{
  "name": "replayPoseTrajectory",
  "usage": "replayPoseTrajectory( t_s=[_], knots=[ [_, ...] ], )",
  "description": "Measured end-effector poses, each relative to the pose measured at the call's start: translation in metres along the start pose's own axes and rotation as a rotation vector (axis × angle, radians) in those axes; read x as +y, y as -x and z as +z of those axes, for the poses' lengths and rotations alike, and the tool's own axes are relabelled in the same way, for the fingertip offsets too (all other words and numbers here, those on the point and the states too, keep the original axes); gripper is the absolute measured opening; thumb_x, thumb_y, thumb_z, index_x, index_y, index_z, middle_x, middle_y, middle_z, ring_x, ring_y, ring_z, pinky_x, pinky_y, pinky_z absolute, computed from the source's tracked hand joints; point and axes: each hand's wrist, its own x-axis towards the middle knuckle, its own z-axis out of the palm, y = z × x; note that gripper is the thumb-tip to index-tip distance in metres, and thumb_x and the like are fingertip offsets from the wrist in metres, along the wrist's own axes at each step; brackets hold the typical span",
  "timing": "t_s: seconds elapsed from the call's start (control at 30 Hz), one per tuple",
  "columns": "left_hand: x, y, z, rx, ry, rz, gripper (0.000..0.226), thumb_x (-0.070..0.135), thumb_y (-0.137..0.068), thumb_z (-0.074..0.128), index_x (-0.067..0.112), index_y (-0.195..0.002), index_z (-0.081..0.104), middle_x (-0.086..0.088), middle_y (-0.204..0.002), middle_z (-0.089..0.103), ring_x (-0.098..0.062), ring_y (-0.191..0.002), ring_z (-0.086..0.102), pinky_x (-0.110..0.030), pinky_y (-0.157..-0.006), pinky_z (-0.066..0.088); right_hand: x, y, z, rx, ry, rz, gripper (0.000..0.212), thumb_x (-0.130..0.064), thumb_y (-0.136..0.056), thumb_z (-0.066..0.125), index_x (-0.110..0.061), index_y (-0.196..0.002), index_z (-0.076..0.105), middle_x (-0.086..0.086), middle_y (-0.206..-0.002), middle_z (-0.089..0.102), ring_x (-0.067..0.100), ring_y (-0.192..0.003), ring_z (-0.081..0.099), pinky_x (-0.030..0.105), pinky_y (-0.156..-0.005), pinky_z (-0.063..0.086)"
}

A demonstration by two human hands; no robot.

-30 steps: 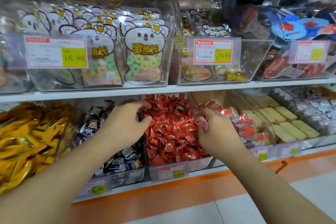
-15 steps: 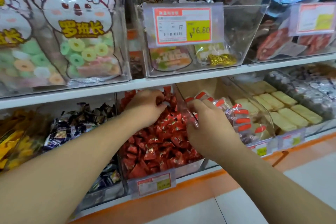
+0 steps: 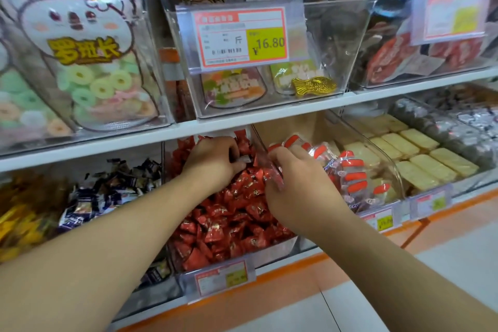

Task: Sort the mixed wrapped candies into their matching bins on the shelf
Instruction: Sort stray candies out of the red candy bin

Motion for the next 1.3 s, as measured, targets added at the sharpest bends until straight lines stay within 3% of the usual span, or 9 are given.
replayPoseTrajectory(
  t_s=[0.2,0.4,0.53,0.6,0.67,0.8,0.97,1.13,1.3],
  knots=[
    [-0.003,0.053,-0.039,0.059,0.17,0.094,0.017,0.039,-0.086,0.079,0.033,-0.095,0.065,0.016,-0.091,0.063,-0.004,-0.085,0.062,-0.028,-0.074,0.054,-0.005,0.002,-0.001,-0.026,0.025,0.016,0.041,-0.014,-0.091,0.06,-0.017,-0.132,0.057,-0.003,-0.117,0.052,0.013,-0.099,0.046,0.024,-0.08,0.044],
    [-0.038,0.118,-0.093,0.133,0.136,-0.01,0.012,0.041,-0.088,0.073,0.035,-0.088,0.063,0.017,-0.078,0.066,0.003,-0.074,0.061,-0.014,-0.063,0.043,-0.016,0.009,0.001,-0.052,0.068,0.034,0.036,-0.007,-0.085,0.059,-0.011,-0.121,0.059,0.003,-0.112,0.051,0.023,-0.101,0.051,0.03,-0.08,0.046],
    [-0.063,0.141,-0.117,0.075,-0.095,-0.125,0.024,0.044,-0.09,0.069,0.032,-0.109,0.059,0.008,-0.096,0.066,-0.009,-0.074,0.059,-0.03,-0.067,0.047,-0.022,0.011,0.001,-0.085,0.073,0.058,0.04,-0.013,-0.087,0.062,-0.013,-0.127,0.058,0.004,-0.122,0.05,0.019,-0.102,0.046,0.025,-0.084,0.039],
    [-0.067,0.147,-0.113,-0.02,-0.091,-0.1,0.037,0.048,-0.094,0.066,0.036,-0.127,0.053,0.008,-0.118,0.056,-0.007,-0.087,0.056,-0.029,-0.077,0.047,-0.025,0.01,-0.001,-0.101,0.063,0.073,0.043,-0.017,-0.087,0.063,-0.014,-0.129,0.058,0.003,-0.122,0.052,0.021,-0.106,0.051,0.026,-0.085,0.04],
    [-0.066,0.151,-0.104,-0.1,-0.017,-0.024,0.049,0.052,-0.097,0.06,0.038,-0.142,0.045,0.015,-0.142,0.042,-0.007,-0.109,0.052,-0.026,-0.097,0.046,-0.028,0.009,-0.004,-0.103,0.064,0.095,0.045,-0.019,-0.086,0.065,-0.016,-0.131,0.059,0.001,-0.119,0.055,0.019,-0.102,0.051,0.028,-0.083,0.042],
    [-0.052,0.145,-0.082,-0.119,-0.01,0.172,0.056,0.055,-0.101,0.05,0.04,-0.153,0.036,0.026,-0.156,0.024,-0.006,-0.146,0.027,-0.03,-0.122,0.025,-0.03,0.008,-0.007,-0.092,0.077,0.086,0.048,-0.016,-0.086,0.064,-0.018,-0.134,0.06,0.0,-0.126,0.058,0.021,-0.113,0.056,0.025,-0.09,0.044],
    [-0.023,0.118,-0.06,-0.129,0.015,0.276,0.056,0.047,-0.103,0.053,0.034,-0.155,0.036,0.022,-0.153,0.034,-0.008,-0.142,0.035,-0.028,-0.118,0.032,-0.027,0.003,-0.003,-0.061,0.089,0.069,0.038,-0.01,-0.091,0.06,-0.017,-0.128,0.065,0.001,-0.12,0.061,0.019,-0.111,0.057,0.019,-0.087,0.038],
    [0.0,0.088,-0.028,-0.252,0.148,0.319,0.063,0.05,-0.095,0.067,0.044,-0.152,0.04,0.022,-0.149,0.04,-0.011,-0.136,0.046,-0.039,-0.109,0.046,-0.019,-0.005,-0.001,-0.004,-0.033,0.191,0.016,-0.022,-0.096,0.061,-0.025,-0.108,0.071,-0.007,-0.102,0.071,0.012,-0.097,0.064,0.028,-0.081,0.049],
    [-0.002,0.084,-0.007,-0.224,0.041,0.358,0.048,0.041,-0.088,0.079,0.039,-0.134,0.065,0.009,-0.141,0.057,-0.017,-0.129,0.054,-0.037,-0.11,0.045,-0.014,-0.004,-0.001,0.003,-0.069,0.194,0.008,-0.025,-0.097,0.062,-0.026,-0.1,0.068,-0.006,-0.098,0.069,0.012,-0.085,0.065,0.026,-0.071,0.046]
  ],
)
